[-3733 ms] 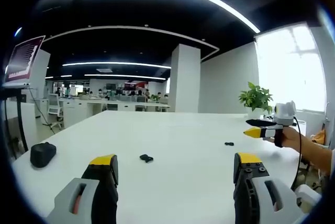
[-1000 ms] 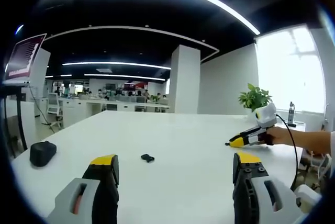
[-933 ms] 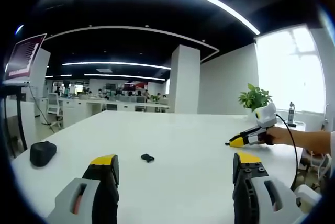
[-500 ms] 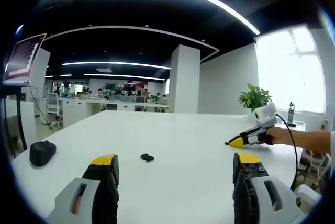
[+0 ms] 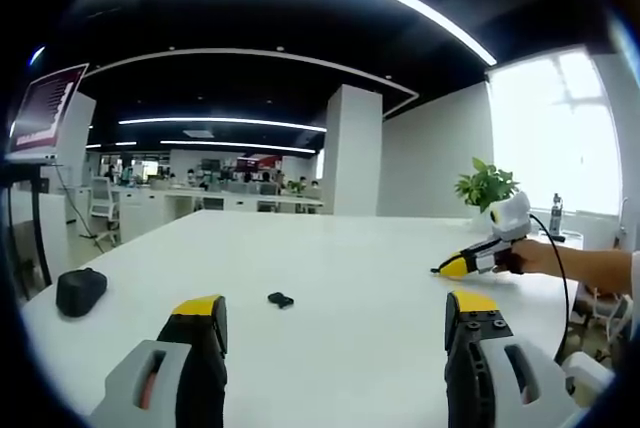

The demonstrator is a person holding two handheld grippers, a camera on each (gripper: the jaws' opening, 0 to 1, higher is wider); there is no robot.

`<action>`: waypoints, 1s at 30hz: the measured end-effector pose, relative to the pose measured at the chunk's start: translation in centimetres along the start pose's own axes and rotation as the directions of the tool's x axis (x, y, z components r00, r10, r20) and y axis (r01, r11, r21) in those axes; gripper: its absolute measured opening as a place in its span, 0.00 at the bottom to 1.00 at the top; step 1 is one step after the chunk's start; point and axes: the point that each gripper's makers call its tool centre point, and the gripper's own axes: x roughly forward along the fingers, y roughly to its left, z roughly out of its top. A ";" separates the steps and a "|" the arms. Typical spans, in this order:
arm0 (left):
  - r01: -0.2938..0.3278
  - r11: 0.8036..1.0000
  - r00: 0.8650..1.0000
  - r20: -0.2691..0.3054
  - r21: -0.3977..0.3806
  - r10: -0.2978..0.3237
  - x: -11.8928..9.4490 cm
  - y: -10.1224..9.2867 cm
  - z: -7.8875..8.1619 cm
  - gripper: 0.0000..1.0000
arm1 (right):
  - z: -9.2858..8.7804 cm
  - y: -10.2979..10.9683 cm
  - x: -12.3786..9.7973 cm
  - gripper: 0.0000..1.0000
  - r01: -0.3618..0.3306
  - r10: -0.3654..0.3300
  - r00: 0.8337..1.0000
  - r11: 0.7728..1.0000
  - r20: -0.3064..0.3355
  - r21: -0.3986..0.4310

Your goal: Snap the two parts of the plastic buckle together until the buckle closes and remains connected.

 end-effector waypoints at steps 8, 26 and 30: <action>0.003 1.000 1.000 -0.002 0.001 -0.003 0.1 -0.1 -0.2 0.91 | 0.1 1.0 -0.1 0.12 -0.053 0.054 0.998 0.998 0.024 -0.029; -0.057 0.998 0.998 -0.030 -0.002 0.057 1.4 1.0 -1.1 0.89 | -0.4 1.0 -0.1 0.12 -0.063 0.064 0.997 0.998 0.044 -0.008; -0.073 0.997 0.997 -0.021 -0.016 0.073 2.0 1.1 -0.7 0.84 | 0.0 2.1 -0.6 0.12 -0.068 0.071 0.996 0.996 0.045 -0.062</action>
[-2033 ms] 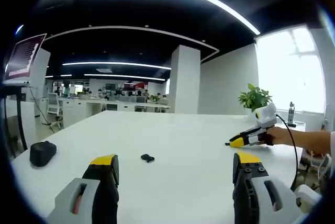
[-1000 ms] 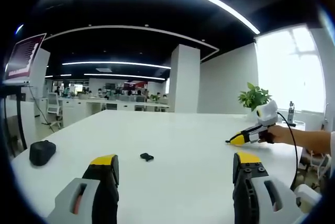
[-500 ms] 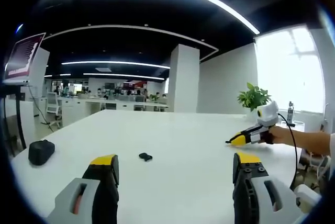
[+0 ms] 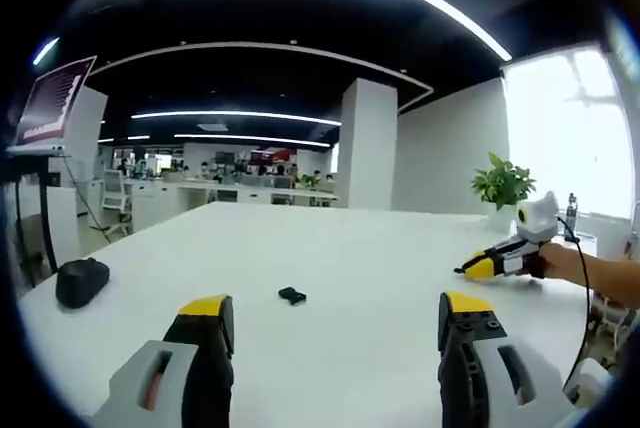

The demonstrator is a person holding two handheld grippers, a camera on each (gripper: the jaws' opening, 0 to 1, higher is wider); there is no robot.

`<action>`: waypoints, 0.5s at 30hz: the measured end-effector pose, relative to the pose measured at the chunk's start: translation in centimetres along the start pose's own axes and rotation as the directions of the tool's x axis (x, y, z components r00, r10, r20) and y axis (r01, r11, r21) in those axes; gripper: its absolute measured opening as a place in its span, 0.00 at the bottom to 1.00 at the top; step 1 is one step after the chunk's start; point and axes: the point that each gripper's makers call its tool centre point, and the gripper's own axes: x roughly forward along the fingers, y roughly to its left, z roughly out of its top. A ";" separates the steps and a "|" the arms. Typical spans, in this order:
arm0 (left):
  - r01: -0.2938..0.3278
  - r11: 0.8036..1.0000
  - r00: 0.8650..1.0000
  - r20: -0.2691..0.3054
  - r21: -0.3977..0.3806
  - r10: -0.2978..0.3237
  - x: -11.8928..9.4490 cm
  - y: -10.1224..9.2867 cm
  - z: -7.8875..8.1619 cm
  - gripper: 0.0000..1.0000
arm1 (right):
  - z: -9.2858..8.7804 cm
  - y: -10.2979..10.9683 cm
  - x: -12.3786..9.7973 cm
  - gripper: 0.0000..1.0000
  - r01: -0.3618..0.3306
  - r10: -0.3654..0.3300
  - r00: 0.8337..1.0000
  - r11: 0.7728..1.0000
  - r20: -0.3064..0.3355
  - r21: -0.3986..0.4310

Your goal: Snap the two parts of the plastic buckle together until the buckle closes and remains connected.

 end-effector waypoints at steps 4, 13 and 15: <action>0.000 1.000 1.000 0.008 0.025 0.000 0.5 -0.5 0.8 0.84 | 0.6 0.8 -0.2 0.12 -0.024 0.024 1.000 1.000 0.013 -0.006; -0.057 0.998 0.998 0.036 -0.015 0.057 1.9 1.3 1.1 0.84 | 0.6 1.0 -1.2 0.12 -0.023 0.023 0.999 1.000 0.038 -0.001; -0.058 0.998 0.998 0.026 -0.026 0.059 2.3 1.7 1.0 0.84 | 0.4 0.8 -1.5 0.12 -0.014 0.014 0.999 1.000 0.038 0.003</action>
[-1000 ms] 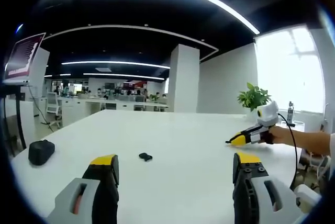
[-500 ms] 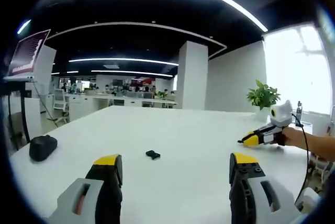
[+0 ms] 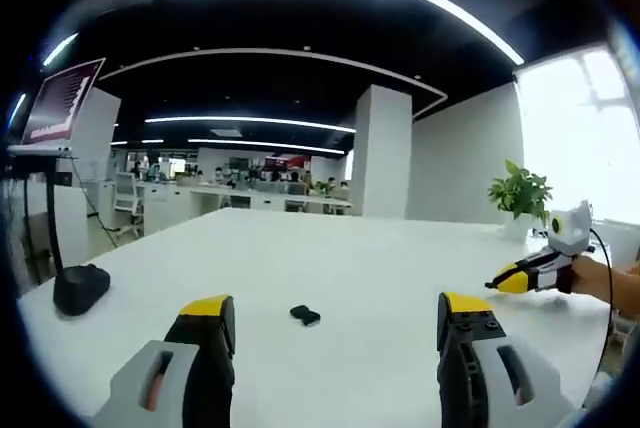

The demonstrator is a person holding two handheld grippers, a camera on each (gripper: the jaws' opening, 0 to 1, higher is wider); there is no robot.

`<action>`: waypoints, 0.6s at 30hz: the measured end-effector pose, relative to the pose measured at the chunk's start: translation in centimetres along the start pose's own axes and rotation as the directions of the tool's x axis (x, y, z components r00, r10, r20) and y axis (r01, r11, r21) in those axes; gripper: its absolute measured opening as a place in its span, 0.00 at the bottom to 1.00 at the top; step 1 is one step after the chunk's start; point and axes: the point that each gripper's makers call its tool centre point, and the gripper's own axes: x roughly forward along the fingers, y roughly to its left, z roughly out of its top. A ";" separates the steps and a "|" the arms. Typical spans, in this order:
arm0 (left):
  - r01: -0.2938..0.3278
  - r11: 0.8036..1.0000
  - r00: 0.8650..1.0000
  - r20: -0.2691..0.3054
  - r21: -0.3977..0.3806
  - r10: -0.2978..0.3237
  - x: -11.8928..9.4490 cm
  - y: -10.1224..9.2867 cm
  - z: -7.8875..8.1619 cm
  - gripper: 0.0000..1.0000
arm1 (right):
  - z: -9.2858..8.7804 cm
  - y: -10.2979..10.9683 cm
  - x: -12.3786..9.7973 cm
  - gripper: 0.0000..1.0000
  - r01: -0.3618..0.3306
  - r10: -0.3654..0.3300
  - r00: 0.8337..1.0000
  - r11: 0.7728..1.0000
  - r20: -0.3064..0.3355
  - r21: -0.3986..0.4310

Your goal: Snap the two parts of the plastic buckle together until the buckle closes and remains connected.

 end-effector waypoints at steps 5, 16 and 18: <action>0.009 1.000 0.999 -0.032 0.014 -0.009 0.9 0.6 -0.2 0.84 | -0.5 -0.2 -0.4 0.12 0.008 -0.008 1.000 1.000 -0.008 0.008; 0.027 1.000 0.996 -0.088 0.006 -0.027 3.1 2.0 -1.4 0.79 | -0.4 -0.5 -0.7 0.12 0.023 -0.023 1.000 1.000 0.004 0.016; 0.011 1.000 0.996 -0.091 0.014 -0.009 3.5 2.4 -1.4 0.79 | -0.5 -0.5 -0.6 0.12 0.019 -0.019 1.000 1.000 0.003 0.020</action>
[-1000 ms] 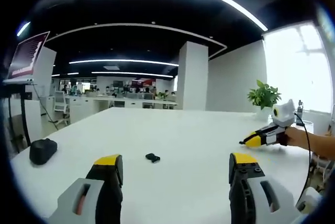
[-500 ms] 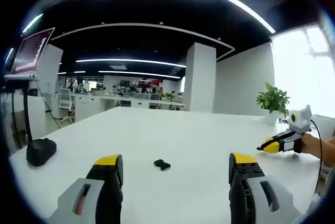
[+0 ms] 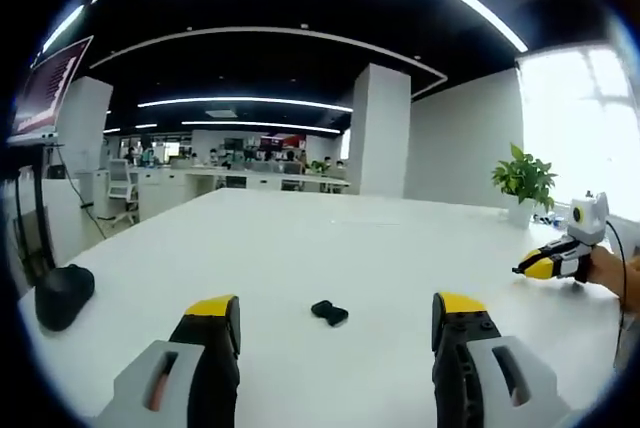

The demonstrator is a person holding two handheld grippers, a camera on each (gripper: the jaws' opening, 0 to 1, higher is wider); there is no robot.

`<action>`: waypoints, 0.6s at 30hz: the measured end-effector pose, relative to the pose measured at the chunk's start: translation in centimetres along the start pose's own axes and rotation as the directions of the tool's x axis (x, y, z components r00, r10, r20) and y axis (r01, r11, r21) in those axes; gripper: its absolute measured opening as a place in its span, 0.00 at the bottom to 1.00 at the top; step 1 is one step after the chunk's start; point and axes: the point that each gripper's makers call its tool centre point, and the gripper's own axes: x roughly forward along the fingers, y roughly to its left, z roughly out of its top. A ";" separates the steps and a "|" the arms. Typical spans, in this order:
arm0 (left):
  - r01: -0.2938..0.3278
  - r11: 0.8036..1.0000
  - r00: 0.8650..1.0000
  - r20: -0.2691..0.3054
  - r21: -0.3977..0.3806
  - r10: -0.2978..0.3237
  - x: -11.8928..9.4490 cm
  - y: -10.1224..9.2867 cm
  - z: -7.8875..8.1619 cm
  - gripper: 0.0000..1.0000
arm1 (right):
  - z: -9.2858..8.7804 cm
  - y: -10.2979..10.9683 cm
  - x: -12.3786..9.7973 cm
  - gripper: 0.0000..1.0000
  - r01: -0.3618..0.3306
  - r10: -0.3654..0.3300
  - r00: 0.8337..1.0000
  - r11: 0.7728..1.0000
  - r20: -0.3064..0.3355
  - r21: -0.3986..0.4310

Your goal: Snap the two parts of the plastic buckle together until the buckle closes and remains connected.

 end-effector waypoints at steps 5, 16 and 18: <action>0.002 1.000 0.999 -0.042 0.002 -0.002 1.3 0.1 -0.3 0.79 | -0.1 0.1 0.3 0.12 -0.011 0.011 1.000 1.000 -0.005 0.008; -0.051 0.998 0.990 -0.128 0.023 0.053 3.4 0.4 -1.0 0.74 | 0.2 0.2 0.2 0.12 -0.015 0.015 1.000 1.000 -0.005 0.004; -0.037 0.999 0.991 -0.128 0.028 0.041 3.6 0.2 -0.9 0.71 | 0.3 0.2 0.2 0.12 -0.014 0.014 1.000 1.000 -0.003 0.005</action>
